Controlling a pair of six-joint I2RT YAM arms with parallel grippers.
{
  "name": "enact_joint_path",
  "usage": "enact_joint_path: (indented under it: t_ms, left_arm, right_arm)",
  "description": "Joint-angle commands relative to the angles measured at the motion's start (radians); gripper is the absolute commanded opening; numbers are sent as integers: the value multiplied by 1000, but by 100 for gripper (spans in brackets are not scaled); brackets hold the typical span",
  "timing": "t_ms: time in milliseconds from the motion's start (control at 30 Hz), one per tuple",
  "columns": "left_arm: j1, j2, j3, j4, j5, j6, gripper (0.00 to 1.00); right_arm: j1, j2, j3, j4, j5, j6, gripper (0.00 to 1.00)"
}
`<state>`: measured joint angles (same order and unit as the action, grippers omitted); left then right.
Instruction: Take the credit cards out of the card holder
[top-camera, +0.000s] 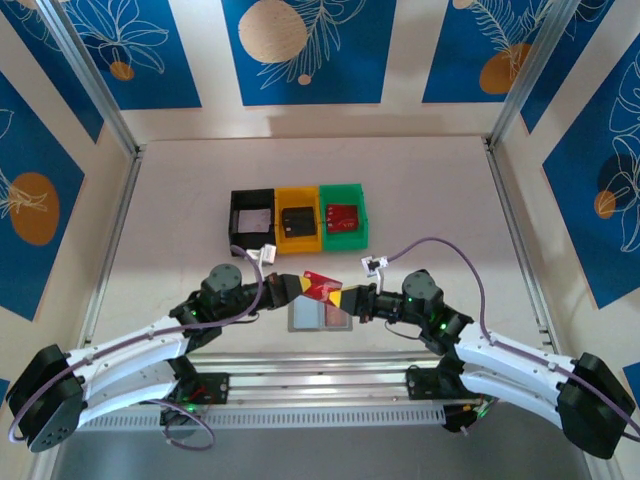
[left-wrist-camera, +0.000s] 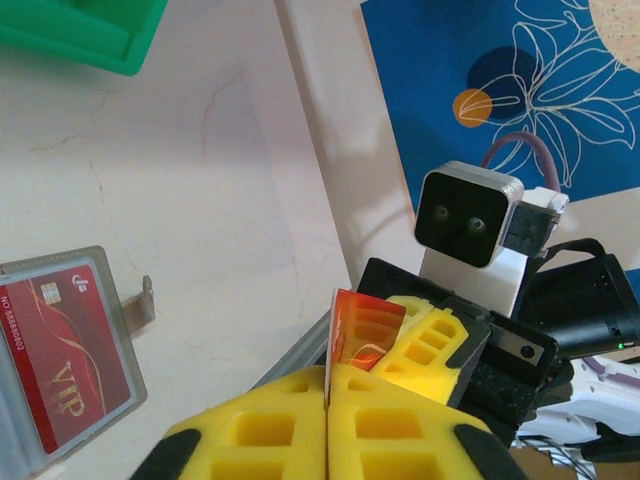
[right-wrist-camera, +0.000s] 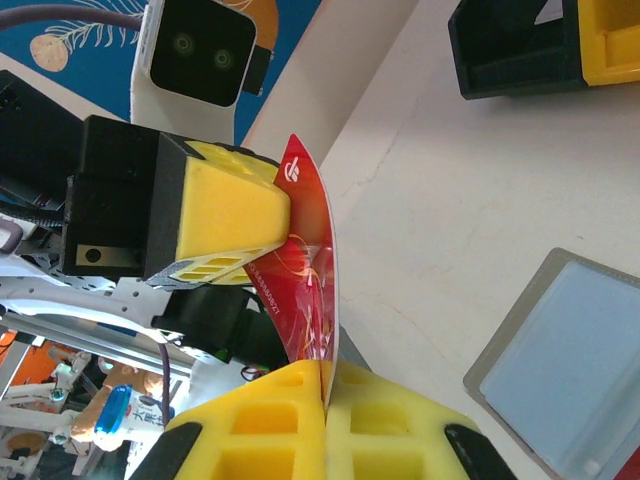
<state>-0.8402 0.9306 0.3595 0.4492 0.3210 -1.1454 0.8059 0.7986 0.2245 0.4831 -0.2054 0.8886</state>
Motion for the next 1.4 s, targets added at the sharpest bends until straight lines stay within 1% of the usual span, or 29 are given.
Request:
enact_joint_path:
  t_ms: [0,33,67,133,200,233,300,400,500,533,600,733,800,1000,1133,1367]
  left_arm:
    - [-8,-18,4,-32,20,25,24]
    - [-7,-29,16,-69,15,42,36]
    - [-6,-42,31,-112,8,63,46]
    - [3,-73,81,-237,-12,125,68]
    - [19,-102,138,-370,-32,193,80]
    - [31,-114,176,-447,-45,236,88]
    - [57,-128,240,-569,-57,312,93]
    - [111,-130,320,-710,-52,395,95]
    - [170,-128,374,-800,-32,455,98]
    - [188,-127,394,-838,-40,478,100]
    - [215,-123,428,-906,-57,523,100]
    - [255,-118,469,-979,-64,585,100]
    - [268,-113,483,-1009,-73,612,100]
    - [295,-110,515,-1074,-97,681,100]
    - [302,-122,514,-1106,-118,713,100]
    - [305,-144,489,-1128,-141,731,100]
  right_arm:
    - [5,-31,52,-22,26,-42,0]
    - [0,-37,61,-45,24,-48,0]
    - [-5,-42,70,-71,22,-55,0]
    - [-29,-53,105,-162,16,-75,0]
    - [-72,-56,142,-248,-11,-92,0]
    - [-103,-55,167,-298,-30,-100,0]
    - [-170,-44,215,-383,-67,-115,0]
    - [-268,0,302,-507,-139,-153,0]
    - [-345,88,414,-646,-177,-219,0]
    - [-367,124,456,-694,-180,-247,0]
    - [-409,195,527,-775,-173,-283,0]
    - [-470,346,668,-898,-143,-347,0]
    - [-476,413,726,-930,-118,-375,0]
    - [-484,614,882,-951,-132,-415,0]
    - [-483,770,1038,-1057,-77,-458,0]
    - [-460,955,1211,-1140,5,-482,0]
